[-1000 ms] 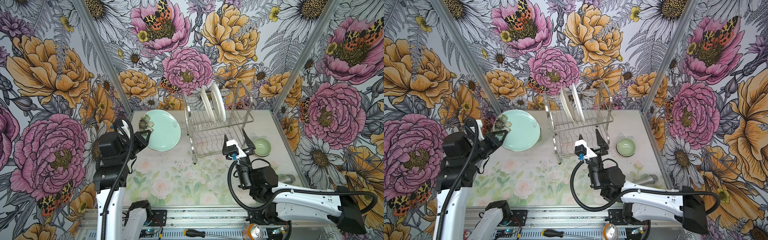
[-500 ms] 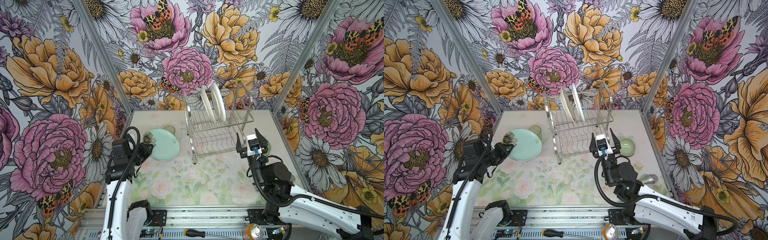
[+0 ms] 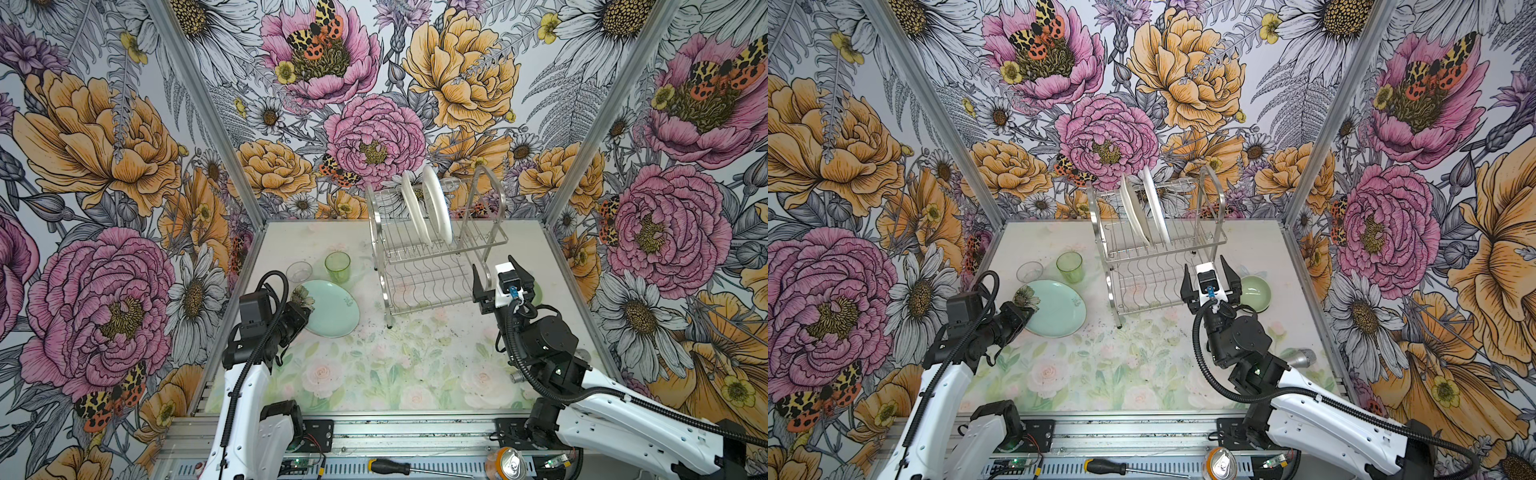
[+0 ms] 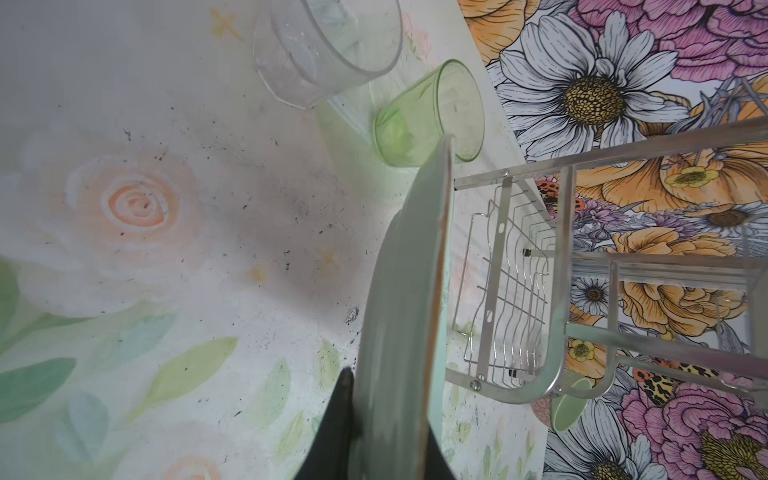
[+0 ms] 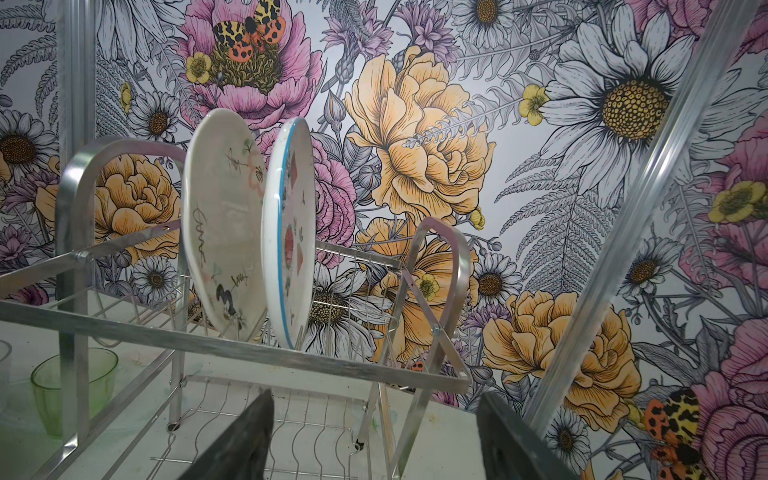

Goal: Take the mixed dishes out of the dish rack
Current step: 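Lower the plate onto the table with the left gripper while the right gripper withdraws, then open the left gripper off the green plate while the right gripper nears the rack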

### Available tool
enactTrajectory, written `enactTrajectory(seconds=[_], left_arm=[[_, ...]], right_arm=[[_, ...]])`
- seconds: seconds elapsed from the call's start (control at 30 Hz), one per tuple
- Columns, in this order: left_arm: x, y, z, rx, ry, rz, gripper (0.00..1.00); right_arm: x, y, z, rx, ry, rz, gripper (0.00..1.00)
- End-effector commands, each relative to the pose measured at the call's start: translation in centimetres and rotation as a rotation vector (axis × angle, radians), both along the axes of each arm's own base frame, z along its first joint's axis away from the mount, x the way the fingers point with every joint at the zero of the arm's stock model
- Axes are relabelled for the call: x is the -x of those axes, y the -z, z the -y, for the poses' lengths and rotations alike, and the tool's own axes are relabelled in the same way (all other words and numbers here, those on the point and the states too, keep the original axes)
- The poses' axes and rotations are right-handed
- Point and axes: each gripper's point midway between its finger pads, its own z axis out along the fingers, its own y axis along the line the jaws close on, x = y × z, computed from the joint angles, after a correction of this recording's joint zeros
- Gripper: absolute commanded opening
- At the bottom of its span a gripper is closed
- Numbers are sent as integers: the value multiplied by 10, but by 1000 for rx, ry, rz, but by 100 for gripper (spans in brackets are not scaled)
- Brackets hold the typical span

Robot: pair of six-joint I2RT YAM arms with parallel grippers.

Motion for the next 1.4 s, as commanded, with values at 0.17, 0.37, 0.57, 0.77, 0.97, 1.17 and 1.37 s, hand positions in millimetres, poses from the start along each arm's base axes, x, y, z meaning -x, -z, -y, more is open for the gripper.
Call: enactTrajectory(seconds=[0.17,0.37,0.57,0.77,0.97,1.17,1.37], left_arm=[[-21,-6,-6,-50,-34,74,0],[-27,20,-6,-53,-34,-6,0],[-29,35,-9,-61,-43,-36,1],[-29,61,-12,-70,-48,-99,18],[-27,80,-16,-77,-48,-148,21],[-23,90,-19,-78,-60,-170,33],[-19,100,-24,-73,-75,-193,40]], right_arm=[[-6,-3,3,-35,2,-13,78],[-11,4,7,-36,16,-28,78],[-10,4,11,-52,14,-28,79],[-12,10,9,-40,4,-40,78],[-13,11,10,-37,11,-43,79],[-14,10,14,-46,21,-41,79],[-14,11,18,-51,36,-42,79]])
